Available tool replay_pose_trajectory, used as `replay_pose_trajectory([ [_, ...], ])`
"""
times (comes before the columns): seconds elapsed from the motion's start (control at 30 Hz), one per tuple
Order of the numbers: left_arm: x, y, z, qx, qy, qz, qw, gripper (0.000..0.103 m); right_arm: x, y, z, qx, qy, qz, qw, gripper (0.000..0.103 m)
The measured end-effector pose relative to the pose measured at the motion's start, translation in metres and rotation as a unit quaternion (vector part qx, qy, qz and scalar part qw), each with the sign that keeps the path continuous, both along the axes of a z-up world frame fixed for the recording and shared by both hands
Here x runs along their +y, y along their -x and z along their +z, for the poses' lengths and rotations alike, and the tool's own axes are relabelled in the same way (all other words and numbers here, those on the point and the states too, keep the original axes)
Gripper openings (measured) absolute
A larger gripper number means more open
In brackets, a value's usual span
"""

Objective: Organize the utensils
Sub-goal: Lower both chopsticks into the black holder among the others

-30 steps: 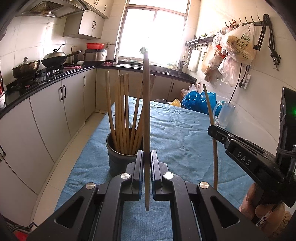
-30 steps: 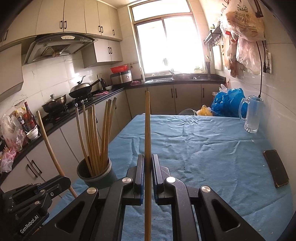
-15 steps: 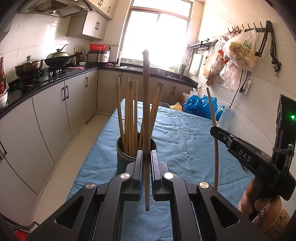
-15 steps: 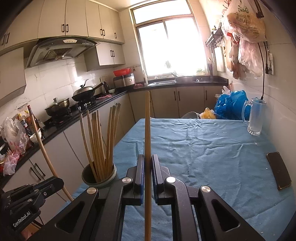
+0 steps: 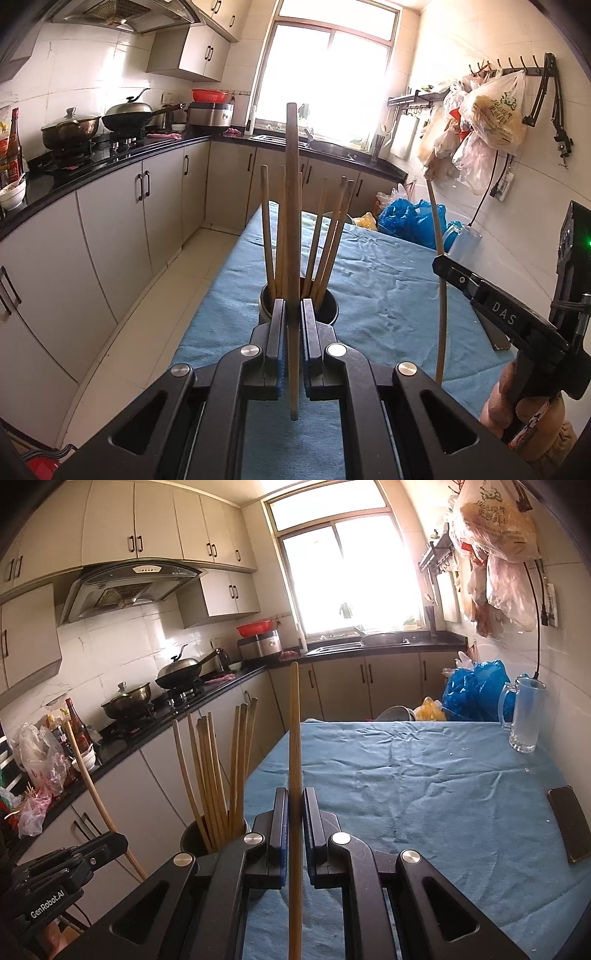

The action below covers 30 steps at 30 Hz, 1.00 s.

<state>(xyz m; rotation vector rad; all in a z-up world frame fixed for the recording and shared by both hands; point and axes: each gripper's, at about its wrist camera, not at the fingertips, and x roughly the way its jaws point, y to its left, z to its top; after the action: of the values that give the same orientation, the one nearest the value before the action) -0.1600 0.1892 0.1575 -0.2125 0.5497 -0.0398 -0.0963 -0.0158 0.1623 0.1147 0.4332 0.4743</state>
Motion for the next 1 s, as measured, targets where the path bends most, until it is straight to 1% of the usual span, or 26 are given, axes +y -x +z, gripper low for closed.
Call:
replay_pose_trajectory([
  [0.2,0.003,0.0,0.002,-0.002,0.015,-0.01,0.9998,0.007,0.003,-0.002,0.0,0.001,0.001,0.003,1.0,0.008],
  [0.4,0.005,0.002,0.005,-0.004,0.014,-0.013,0.9998,0.007,0.009,0.0,0.004,-0.008,0.0,0.009,1.0,0.008],
  [0.77,0.019,0.004,0.013,-0.007,0.039,-0.031,0.9988,0.007,0.02,0.004,0.011,-0.024,0.002,0.026,0.999,0.008],
  [1.0,0.023,0.002,0.018,-0.014,0.03,-0.03,0.999,0.007,0.027,0.004,0.016,-0.035,0.001,0.033,0.999,0.008],
])
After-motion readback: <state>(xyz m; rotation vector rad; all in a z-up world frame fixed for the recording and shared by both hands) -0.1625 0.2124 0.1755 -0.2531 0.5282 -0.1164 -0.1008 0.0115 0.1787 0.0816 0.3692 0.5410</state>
